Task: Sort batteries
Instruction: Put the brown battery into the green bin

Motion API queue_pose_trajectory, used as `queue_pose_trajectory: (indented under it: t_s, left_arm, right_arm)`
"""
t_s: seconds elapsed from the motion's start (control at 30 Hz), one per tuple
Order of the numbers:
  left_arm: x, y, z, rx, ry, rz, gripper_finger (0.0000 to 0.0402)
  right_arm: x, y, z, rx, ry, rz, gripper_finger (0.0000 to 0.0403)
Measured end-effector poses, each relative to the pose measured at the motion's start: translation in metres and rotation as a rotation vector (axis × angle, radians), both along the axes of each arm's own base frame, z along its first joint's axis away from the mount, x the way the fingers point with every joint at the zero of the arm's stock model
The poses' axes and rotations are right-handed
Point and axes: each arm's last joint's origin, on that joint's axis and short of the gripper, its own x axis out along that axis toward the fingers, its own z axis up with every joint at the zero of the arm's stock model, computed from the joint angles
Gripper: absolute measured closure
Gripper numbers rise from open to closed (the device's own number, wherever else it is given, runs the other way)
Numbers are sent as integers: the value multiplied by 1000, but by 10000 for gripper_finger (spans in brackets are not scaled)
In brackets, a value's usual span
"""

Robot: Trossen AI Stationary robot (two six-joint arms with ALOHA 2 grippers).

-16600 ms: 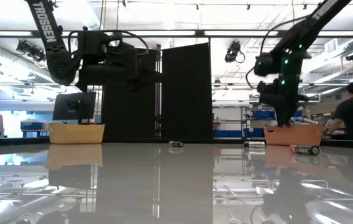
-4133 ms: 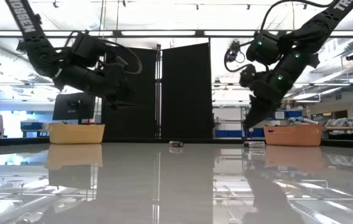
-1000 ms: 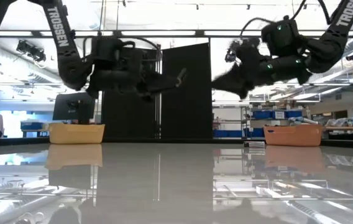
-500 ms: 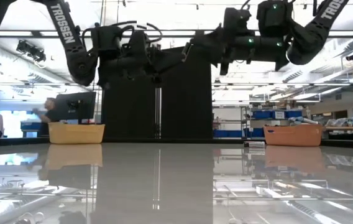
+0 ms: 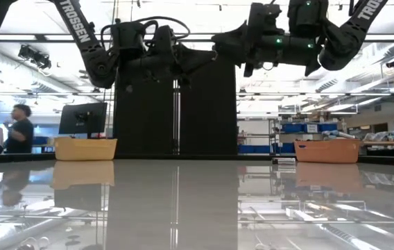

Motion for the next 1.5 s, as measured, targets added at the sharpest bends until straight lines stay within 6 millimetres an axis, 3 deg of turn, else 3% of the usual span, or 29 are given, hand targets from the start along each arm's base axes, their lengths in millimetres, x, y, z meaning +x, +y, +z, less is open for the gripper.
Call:
queue_pose_trajectory:
  t_s: [0.23, 0.43, 0.7, 0.87, 1.1, 1.5]
  left_arm:
    - [2, 0, 1, 3, 1, 3, 359]
    - [2, -1, 1, -4, 2, 18, 358]
    - [2, 1, 1, 11, 3, 45, 249]
    - [1, 4, -2, 28, 25, 61, 222]
    - [-1, 5, -7, 91, 42, 103, 219]
    - [-6, 11, -10, 107, 49, 154, 218]
  right_arm:
    - [1, 2, 0, -34, 1, 3, 335]
    - [1, 3, 1, -52, 1, 1, 338]
    - [-12, 5, 19, -56, 24, -2, 338]
    - [-27, 15, 34, -69, 99, -17, 338]
    - [-56, 36, 36, 60, 364, -86, 338]
    - [-98, 88, 3, 583, 936, -8, 338]
